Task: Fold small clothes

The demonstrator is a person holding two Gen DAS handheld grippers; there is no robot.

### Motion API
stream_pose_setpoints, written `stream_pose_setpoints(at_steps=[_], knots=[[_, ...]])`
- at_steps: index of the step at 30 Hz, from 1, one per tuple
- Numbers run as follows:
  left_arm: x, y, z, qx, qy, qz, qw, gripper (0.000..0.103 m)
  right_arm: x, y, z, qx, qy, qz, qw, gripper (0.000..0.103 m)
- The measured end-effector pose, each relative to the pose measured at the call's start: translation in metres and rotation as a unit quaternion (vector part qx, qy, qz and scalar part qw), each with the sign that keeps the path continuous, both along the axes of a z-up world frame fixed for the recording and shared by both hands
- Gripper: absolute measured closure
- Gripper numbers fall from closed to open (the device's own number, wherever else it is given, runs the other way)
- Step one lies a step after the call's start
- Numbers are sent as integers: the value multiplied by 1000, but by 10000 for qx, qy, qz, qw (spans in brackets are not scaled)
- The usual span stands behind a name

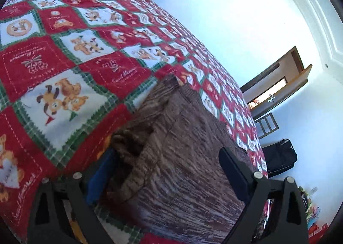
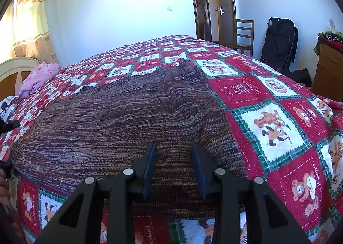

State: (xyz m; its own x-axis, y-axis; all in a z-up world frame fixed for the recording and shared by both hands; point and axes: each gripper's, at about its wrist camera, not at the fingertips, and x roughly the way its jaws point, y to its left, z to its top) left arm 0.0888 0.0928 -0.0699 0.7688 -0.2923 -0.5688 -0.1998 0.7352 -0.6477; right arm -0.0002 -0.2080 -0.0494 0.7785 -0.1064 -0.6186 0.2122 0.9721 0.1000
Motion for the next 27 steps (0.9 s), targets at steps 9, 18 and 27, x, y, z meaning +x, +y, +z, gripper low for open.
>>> stream_pose_setpoints(at_steps=[9, 18, 27], knots=[[6, 3, -6, 95, -32, -192, 9998, 61, 16, 53, 56, -98, -236, 601, 9979, 77], [4, 0, -5, 159, -56, -209, 9996, 45, 91, 126, 4, 720, 565, 1330, 9869, 79], [19, -11, -5, 385, -68, -403, 9984, 81, 83, 129, -3, 549, 445, 1333, 9885, 79]])
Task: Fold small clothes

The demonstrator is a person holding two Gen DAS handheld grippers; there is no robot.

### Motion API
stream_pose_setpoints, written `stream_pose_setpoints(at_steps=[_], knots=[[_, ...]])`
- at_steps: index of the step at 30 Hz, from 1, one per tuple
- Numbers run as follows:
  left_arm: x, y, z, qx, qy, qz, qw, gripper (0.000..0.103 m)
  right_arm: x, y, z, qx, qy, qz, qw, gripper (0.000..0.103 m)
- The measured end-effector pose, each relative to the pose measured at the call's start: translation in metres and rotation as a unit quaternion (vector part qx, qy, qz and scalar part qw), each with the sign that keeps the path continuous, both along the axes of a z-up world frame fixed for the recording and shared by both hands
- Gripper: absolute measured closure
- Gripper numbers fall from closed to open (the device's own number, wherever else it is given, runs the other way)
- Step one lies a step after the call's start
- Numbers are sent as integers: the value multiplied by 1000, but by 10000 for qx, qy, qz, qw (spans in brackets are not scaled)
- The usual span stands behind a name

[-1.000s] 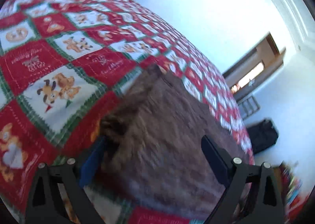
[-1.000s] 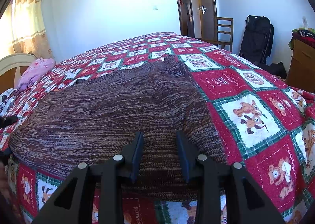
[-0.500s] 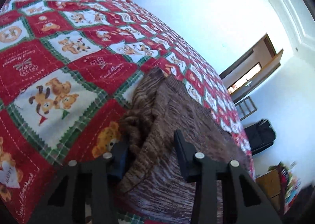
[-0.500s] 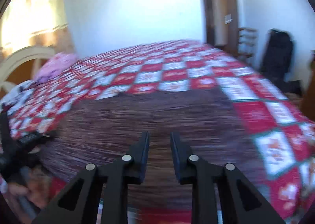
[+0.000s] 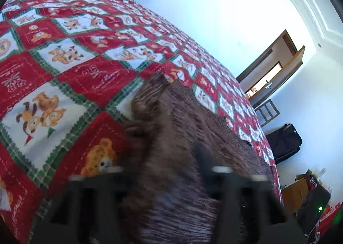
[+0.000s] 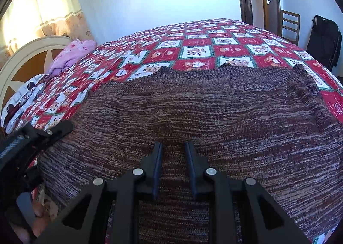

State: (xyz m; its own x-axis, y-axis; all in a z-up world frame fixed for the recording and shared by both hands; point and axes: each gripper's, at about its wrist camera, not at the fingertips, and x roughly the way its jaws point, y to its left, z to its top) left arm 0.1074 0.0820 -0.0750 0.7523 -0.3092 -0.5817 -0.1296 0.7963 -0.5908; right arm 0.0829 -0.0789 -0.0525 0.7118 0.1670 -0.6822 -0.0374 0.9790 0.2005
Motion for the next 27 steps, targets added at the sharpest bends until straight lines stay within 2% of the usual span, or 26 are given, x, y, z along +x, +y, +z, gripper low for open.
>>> stream_pose_setpoints(at_steps=[2, 6, 8, 10, 13, 15, 16, 17, 18, 20, 23, 27], knots=[[3, 6, -4, -180, 58, -47, 9998, 82, 0, -2, 0, 88, 9, -8, 10000, 79], [1, -7, 15, 300, -138, -257, 9991, 83, 2, -5, 3, 149, 50, 45, 9999, 79], [-2, -17, 31, 509, -390, -389, 9972, 84, 3, -16, 9, 506, 103, 93, 9986, 79], [-5, -32, 49, 784, -692, -595, 9927, 84, -4, -38, 21, 1073, -118, -18, 9942, 79], [-8, -55, 65, 1042, -935, -900, 9861, 84, -9, -65, 42, 1440, -295, -42, 9891, 79], [-9, -70, 69, 1126, -1046, -1091, 9821, 84, -7, -86, 48, 1810, -199, -14, 9833, 73], [-9, -76, 69, 1148, -1061, -1147, 9810, 84, -5, -94, 49, 2003, -130, -20, 9796, 61], [-10, -82, 67, 1163, -1058, -1204, 9802, 84, -4, -99, 48, 2147, -60, -37, 9766, 44], [-10, -86, 65, 1187, -1044, -1249, 9795, 84, -2, -105, 47, 2321, 24, -37, 9727, 38], [-9, -92, 61, 1263, -994, -1315, 9782, 84, 3, -109, 44, 2564, 147, 118, 9664, 35], [-11, -97, 54, 1309, -929, -1365, 9775, 84, 24, -101, 41, 2732, 605, 504, 9587, 35], [-17, -104, 50, 1460, -1025, -1410, 9738, 84, 62, -64, 52, 2447, 1148, 1218, 9550, 35]])
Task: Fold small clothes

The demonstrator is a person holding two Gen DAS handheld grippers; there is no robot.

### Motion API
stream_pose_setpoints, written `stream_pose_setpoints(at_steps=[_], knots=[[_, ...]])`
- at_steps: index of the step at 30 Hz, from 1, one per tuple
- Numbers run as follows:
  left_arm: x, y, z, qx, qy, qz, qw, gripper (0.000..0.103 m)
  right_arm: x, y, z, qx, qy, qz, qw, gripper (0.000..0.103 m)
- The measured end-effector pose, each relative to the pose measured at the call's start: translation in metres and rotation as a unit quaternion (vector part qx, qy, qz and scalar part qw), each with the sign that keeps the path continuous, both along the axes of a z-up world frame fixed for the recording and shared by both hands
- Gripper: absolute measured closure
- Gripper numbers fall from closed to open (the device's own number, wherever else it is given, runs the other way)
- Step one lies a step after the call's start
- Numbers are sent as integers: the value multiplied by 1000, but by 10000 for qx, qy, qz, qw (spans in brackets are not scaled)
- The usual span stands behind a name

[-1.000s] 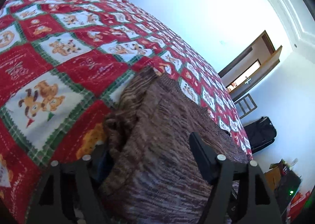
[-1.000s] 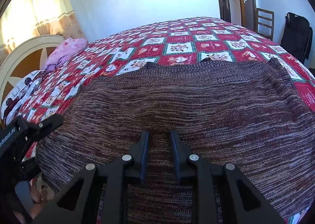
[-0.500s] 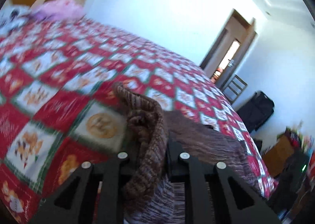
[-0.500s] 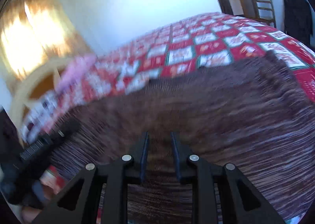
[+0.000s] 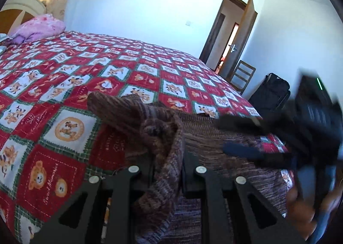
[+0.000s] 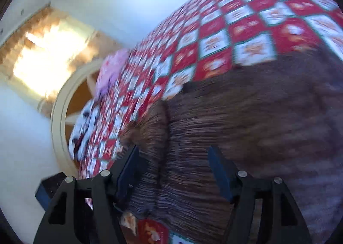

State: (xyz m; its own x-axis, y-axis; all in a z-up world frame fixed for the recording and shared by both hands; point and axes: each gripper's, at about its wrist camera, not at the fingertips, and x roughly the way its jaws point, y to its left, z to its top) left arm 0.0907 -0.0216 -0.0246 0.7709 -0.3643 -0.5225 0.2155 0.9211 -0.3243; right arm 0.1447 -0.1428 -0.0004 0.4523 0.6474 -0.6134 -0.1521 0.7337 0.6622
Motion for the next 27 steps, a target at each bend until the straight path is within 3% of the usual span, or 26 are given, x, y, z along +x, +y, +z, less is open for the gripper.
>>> stream_pose_setpoints(at_steps=[3, 7, 14, 19, 21, 22, 23, 24, 26, 27], knots=[[-6, -6, -5, 153, -91, 26, 9998, 84, 24, 43, 13, -730, -219, 841, 9935, 34], [-13, -14, -11, 242, -124, -70, 9996, 84, 49, 98, 6, -1722, -133, 1795, 9685, 34], [-15, -22, -15, 380, -184, -145, 9990, 84, 71, 144, -23, -2952, -74, 2449, 9235, 34], [-14, -23, -15, 404, -200, -225, 9987, 84, 82, 144, -37, -3503, -92, 2419, 9048, 34], [-15, -22, -14, 413, -188, -287, 9986, 84, 83, 132, -41, -3355, -86, 2299, 9135, 34], [-15, -21, -14, 409, -191, -306, 9985, 84, 84, 126, -39, -3209, -129, 2204, 9210, 41], [-16, -20, -14, 401, -194, -325, 9985, 84, 85, 120, -38, -3083, -128, 2111, 9275, 59], [-16, -19, -13, 387, -189, -348, 9985, 84, 88, 107, -36, -2753, -37, 1934, 9417, 64], [-17, -18, -12, 408, -201, -376, 9983, 84, 89, 90, -33, -2337, 31, 1620, 9587, 76], [-18, -19, -10, 447, -214, -409, 9979, 84, 89, 78, -32, -2078, 62, 1410, 9679, 77]])
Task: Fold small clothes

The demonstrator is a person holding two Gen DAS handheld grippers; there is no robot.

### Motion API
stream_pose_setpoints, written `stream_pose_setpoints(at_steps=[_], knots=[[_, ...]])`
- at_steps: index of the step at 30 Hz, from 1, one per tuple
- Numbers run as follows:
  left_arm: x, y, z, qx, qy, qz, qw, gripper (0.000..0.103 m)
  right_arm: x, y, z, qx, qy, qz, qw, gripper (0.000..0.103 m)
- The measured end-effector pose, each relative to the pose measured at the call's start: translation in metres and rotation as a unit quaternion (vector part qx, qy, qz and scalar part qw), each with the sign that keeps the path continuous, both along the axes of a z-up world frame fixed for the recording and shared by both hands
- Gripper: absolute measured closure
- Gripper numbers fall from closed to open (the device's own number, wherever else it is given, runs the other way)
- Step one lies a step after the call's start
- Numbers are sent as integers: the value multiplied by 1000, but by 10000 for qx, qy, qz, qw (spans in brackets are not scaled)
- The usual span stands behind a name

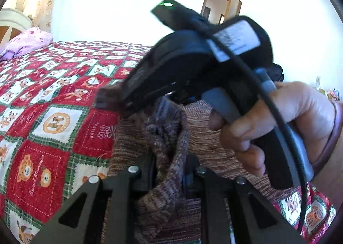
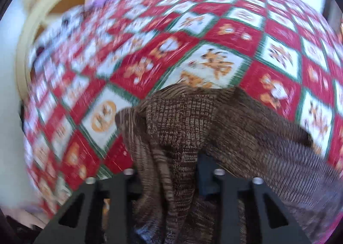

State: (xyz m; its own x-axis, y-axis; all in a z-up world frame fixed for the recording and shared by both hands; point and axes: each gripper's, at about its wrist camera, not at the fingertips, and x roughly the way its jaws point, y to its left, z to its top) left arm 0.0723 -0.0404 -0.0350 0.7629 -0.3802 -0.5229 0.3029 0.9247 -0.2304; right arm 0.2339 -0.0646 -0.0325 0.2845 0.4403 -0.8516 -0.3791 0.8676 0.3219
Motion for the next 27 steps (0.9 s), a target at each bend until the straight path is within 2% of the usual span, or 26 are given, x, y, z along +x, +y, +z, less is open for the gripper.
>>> stream_pose_setpoints(at_steps=[3, 6, 9, 15, 27], knots=[[-4, 0, 7, -3, -71, -76, 9999, 84, -6, -33, 3, 1015, 72, -552, 9933, 79], [-9, 0, 17, 23, -250, -149, 9996, 84, -12, -65, 4, 2056, 142, -990, 9735, 80], [-13, -5, 27, 8, -288, -283, 9992, 84, -20, -81, 5, 2739, 243, -1177, 9542, 80], [-16, -32, 34, 87, -371, -656, 9971, 84, -35, -114, 17, 2942, 66, -1431, 9449, 81], [-13, -95, 28, 248, -242, -1291, 9910, 84, -64, -203, 13, 2911, 2, -1963, 9363, 81]])
